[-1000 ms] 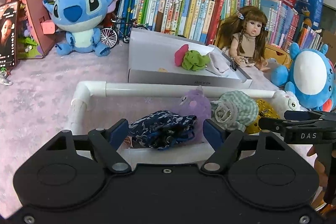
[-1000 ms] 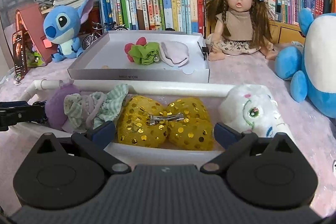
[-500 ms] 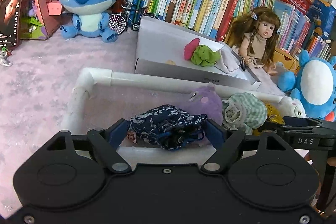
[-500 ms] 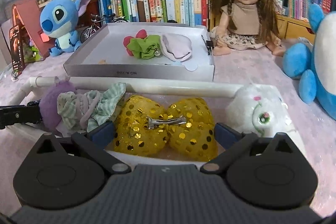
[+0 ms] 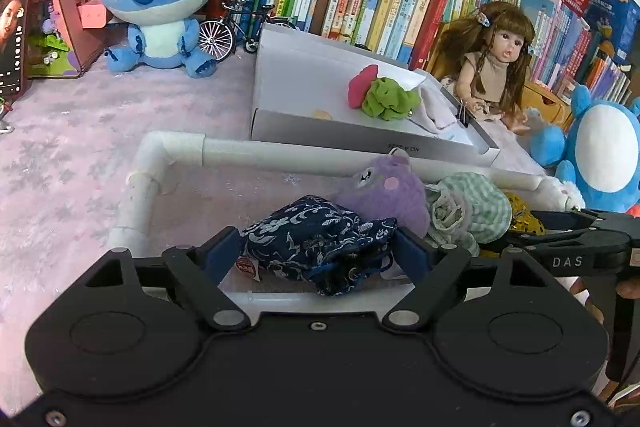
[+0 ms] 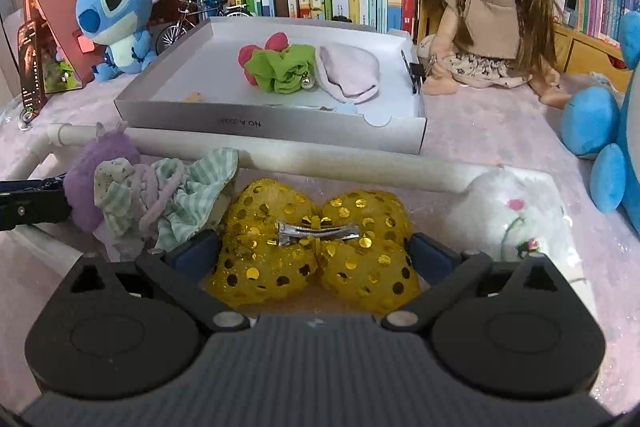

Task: Organize soft objects
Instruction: 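Grasp the navy patterned pouch with the left gripper while the right gripper reaches the yellow sequin bow, then grasp the yellow sequin bow with the right gripper while the left gripper holds the pouch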

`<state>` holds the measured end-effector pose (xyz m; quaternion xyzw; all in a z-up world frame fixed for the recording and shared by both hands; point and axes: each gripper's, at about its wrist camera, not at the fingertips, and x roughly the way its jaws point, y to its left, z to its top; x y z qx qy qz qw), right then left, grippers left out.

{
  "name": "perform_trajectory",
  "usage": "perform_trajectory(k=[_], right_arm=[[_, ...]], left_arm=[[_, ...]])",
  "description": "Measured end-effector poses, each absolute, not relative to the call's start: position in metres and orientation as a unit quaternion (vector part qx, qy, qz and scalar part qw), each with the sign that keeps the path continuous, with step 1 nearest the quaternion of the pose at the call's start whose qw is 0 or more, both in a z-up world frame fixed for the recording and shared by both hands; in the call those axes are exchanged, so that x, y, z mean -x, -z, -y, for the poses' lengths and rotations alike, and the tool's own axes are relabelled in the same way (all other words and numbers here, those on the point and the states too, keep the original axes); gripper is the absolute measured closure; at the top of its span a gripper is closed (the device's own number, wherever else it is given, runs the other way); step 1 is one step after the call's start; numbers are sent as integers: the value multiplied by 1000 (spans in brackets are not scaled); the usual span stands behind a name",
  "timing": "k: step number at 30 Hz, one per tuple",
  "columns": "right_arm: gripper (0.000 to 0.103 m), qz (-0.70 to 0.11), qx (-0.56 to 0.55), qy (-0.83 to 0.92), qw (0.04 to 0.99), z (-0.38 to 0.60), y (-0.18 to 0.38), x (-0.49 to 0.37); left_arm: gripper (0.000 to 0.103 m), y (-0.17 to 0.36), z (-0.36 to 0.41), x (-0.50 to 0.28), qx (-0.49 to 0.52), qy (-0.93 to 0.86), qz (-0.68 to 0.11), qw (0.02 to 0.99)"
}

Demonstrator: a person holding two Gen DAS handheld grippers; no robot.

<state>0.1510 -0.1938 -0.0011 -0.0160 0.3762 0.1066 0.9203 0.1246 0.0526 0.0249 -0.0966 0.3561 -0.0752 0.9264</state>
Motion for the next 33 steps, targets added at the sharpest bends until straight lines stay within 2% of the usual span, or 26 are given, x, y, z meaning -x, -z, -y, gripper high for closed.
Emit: perform_trajectory(k=[8,11,15,18,21,33], right_arm=[[0,-384,18,-107,917,193,5,-156],[0,-385,20,-106,917,192,6,-156],[0,-388,17,-109,915,193,5,-156],[0,-386,16,-111,916,193,3,-154],[0,-381,11,-111,918,194,1,-151],[17,-355,13,-108,929,195,-11,-138]], left_arm=[[22,-23,-52,-127,94,85,-355,926],[30,-23,-53,-126,96,91,-355,925],[49,-25,-55,-122,106,99,-349,926],[55,-28,-55,-118,106,98,-342,929],[59,-30,-57,-115,111,96,-336,930],[61,-41,-56,-108,101,100,-316,938]])
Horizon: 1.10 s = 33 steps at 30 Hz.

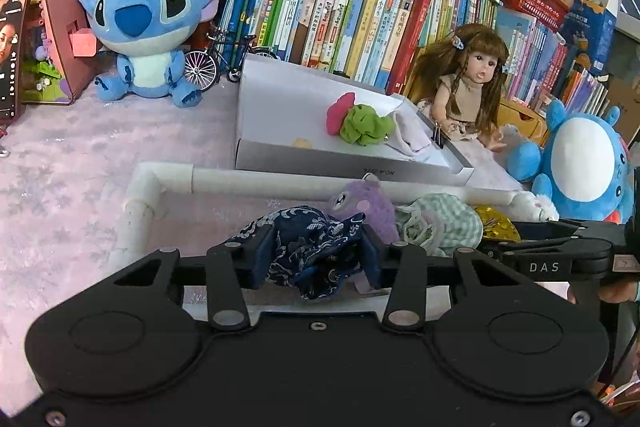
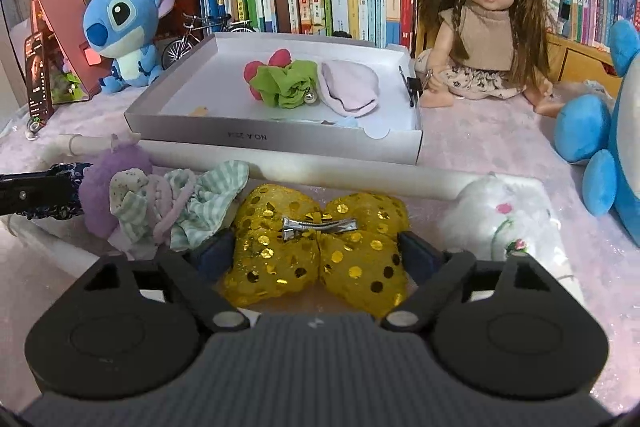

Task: Organize soft objects
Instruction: 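Grasp the yellow sequin bow with the right gripper while the left gripper holds the pouch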

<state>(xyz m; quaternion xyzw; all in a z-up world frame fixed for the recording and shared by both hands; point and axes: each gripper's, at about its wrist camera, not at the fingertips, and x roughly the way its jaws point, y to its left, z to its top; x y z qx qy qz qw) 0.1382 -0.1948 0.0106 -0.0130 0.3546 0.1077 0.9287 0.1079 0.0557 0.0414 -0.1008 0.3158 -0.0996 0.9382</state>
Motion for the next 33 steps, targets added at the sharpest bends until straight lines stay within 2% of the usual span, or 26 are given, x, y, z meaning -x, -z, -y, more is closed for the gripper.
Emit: perform_trajectory(k=[8,21,23,25,32,33], right_arm=[[25,-334,16,-103,937,195,-20,-132],[28,-318,3,-94,943,198,-28,-127],[38,-311,6,-85,947,199,-31,-125],[38,-310,0,-83,947,202,-33,-125],[2,-327,-20,-96,940,209,-22,-128],[0,-329,-18,-96,939,208,-20,-128]], left_arm=[[61,-50,-61,-108,110,97,-306,941],[61,-57,-62,-107,113,98,-300,942],[61,-57,-63,-107,114,97,-298,943],[61,-57,-64,-107,116,96,-298,943],[61,-55,-63,-107,116,93,-306,941],[61,-55,-64,-108,116,92,-307,940]])
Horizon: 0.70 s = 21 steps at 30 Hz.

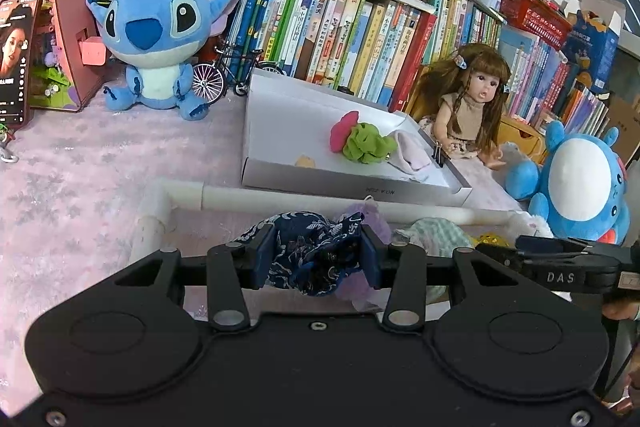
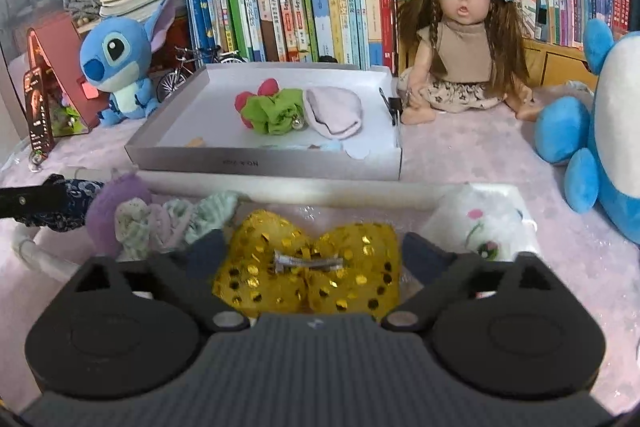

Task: Organize soft objects
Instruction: 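Grasp the yellow sequin bow with the right gripper while the left gripper holds the pouch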

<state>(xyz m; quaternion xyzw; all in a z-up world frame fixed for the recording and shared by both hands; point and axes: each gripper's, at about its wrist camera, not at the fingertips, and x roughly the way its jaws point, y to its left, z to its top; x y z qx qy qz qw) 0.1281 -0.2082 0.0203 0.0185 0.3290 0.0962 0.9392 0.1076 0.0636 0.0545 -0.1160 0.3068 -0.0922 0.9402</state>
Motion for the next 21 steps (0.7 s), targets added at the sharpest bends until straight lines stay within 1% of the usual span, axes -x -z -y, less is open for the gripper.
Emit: perform_trajectory(k=[11,21], right_arm=[[0,-357,-30,-112,927,209,-5,-138],[0,-380,21,-106,919,192,3,-154]], left_arm=[[61,-50,-63,-109,119,92,-314,937],[61,-45,-60,-113,121,91,-322,935]])
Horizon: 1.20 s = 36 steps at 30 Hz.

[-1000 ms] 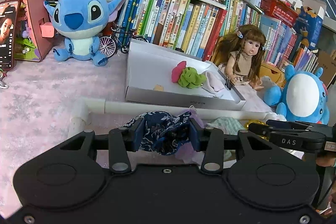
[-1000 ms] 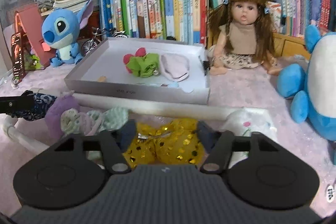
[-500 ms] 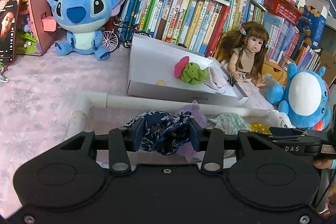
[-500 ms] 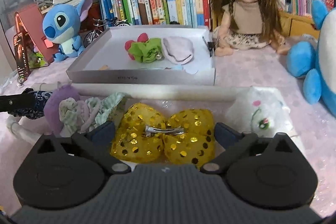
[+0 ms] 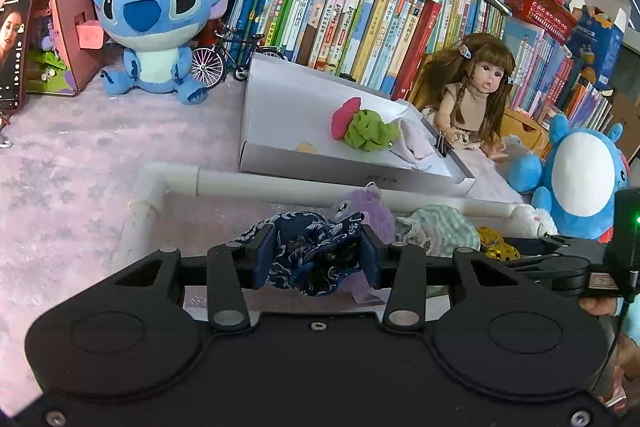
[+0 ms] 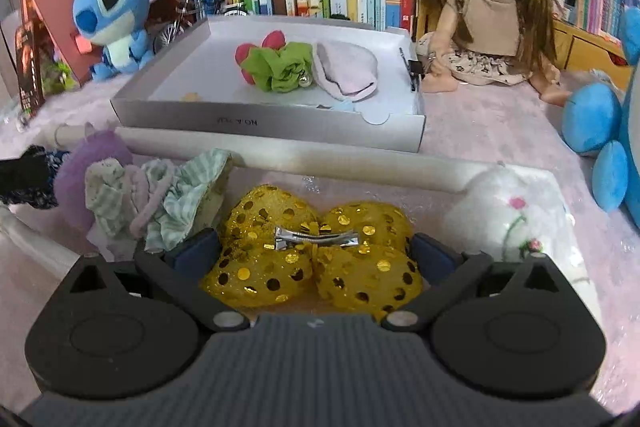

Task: Organize soft objects
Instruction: 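Grasp the yellow sequin bow with the right gripper while the left gripper holds the pouch, then carry the pouch with the left gripper while the right gripper carries the bow to the white box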

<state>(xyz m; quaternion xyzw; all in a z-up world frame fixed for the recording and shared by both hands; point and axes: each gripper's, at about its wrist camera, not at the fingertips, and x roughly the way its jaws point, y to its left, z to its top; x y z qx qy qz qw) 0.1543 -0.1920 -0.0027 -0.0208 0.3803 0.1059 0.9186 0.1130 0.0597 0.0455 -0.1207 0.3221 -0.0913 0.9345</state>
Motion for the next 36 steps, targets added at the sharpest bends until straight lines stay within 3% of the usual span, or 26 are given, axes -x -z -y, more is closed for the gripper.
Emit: perform_trajectory(k=[16,18,23,27,36], right_arm=[[0,-415,27,-109,903,180,9,-172],[7,-402,16,-117,908,180,5,-167],[36,-372,13,-127,919,180,-5,-150],[50,-354,13,-123,927,182,-14,-142],[55,-324,2,-129,937,186,-34,-133]], left_arm=[[61,-45,-61,-112,127,87,-323,934],[61,-45,-62,-111,128,86,-322,934],[61,-48,-64,-111,129,87,-319,935],[61,-53,-63,-111,130,89,-313,937],[62,-62,-61,-115,133,97,-308,937]])
